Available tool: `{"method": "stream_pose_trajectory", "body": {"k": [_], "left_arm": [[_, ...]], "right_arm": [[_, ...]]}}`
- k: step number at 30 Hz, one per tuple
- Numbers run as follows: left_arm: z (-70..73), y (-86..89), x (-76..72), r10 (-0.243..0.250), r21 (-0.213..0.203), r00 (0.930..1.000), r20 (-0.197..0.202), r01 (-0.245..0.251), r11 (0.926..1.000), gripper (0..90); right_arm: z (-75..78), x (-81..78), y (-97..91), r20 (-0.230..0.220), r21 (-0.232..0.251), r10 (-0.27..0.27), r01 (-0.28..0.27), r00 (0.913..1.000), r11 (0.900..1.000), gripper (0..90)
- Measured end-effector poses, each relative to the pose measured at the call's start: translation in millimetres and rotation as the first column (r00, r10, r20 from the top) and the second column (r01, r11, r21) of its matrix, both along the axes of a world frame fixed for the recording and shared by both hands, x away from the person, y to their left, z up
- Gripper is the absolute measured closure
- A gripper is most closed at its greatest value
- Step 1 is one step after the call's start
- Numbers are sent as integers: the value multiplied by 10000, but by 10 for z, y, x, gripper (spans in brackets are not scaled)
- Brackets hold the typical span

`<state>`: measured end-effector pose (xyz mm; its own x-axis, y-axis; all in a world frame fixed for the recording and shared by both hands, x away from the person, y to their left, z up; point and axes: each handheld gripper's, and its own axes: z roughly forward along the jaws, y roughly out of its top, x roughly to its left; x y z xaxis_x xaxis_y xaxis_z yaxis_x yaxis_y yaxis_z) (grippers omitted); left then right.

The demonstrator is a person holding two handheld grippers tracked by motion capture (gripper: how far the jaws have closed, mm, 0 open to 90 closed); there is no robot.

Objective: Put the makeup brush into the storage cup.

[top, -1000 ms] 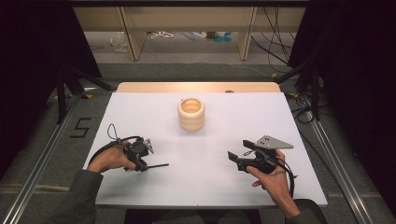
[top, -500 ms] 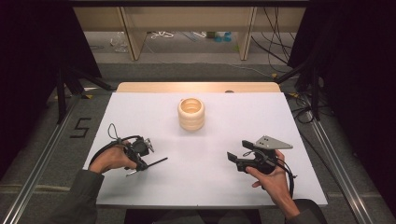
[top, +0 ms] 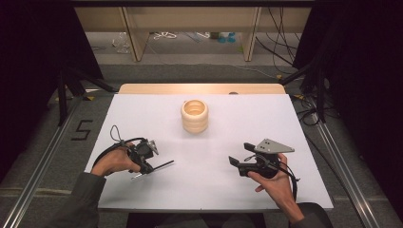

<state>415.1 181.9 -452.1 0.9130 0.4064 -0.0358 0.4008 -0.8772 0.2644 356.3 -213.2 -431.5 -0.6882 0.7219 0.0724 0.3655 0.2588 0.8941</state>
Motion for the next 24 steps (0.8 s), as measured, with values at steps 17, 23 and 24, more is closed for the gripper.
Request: {"method": "stream_pose_trajectory", "body": {"k": [17,23,24], "left_arm": [[212,-435,-9,-1026,-498,9947,-15,1024,9935,849],[267,-619,-14,-1412,-560,9899,138,1417,9883,848],[278,-643,-25,-1381,-609,9903,167,1389,9884,849]], "right_arm": [[40,-56,179,651,-770,1005,-954,9928,9925,211],[63,-118,304,1232,-1392,1662,-1488,9784,9790,207],[65,-123,319,1322,-1495,1769,-1568,9753,9763,207]]}}
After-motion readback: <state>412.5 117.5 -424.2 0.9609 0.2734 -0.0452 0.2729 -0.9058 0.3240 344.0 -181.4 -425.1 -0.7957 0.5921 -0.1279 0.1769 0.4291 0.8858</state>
